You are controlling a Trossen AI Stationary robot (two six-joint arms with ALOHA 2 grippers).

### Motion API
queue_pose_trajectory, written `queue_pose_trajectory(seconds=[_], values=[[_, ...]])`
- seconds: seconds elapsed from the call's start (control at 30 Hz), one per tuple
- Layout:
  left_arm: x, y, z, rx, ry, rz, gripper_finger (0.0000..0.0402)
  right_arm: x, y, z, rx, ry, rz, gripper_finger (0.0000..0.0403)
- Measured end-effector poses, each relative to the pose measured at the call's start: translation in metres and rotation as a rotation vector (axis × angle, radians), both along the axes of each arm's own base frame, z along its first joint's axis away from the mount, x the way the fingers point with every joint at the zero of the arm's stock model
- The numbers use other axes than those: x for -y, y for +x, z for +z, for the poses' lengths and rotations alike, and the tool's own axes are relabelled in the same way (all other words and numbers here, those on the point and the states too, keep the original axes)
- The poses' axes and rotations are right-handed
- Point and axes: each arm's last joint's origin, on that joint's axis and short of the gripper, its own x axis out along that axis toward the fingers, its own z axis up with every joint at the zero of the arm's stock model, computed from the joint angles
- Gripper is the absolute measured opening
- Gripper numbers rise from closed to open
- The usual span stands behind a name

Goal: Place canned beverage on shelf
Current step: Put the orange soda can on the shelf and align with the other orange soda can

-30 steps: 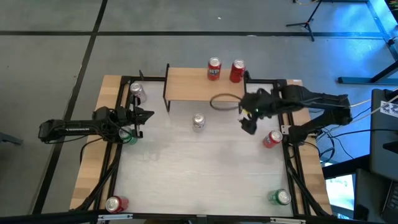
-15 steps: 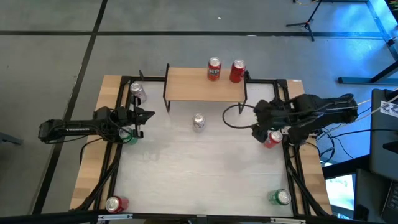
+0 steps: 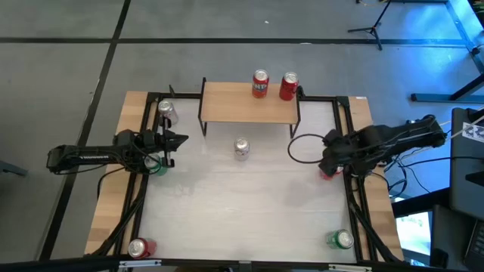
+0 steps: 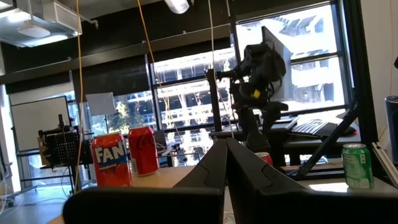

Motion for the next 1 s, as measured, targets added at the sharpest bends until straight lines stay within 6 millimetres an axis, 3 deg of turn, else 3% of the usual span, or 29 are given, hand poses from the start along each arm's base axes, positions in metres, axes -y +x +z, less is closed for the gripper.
queue_pose_trajectory(seconds=[0.37, 1.0], values=[[0.0, 0.0, 0.0, 0.001, -0.004, -0.001, 0.0004, -0.002, -0.006, -0.05, -0.195, 0.079, -0.069, 0.036], [0.0, 0.0, 0.001, 0.009, 0.005, 0.002, 0.0004, -0.003, -0.006, -0.09, -0.216, 0.098, -0.177, 0.0355]])
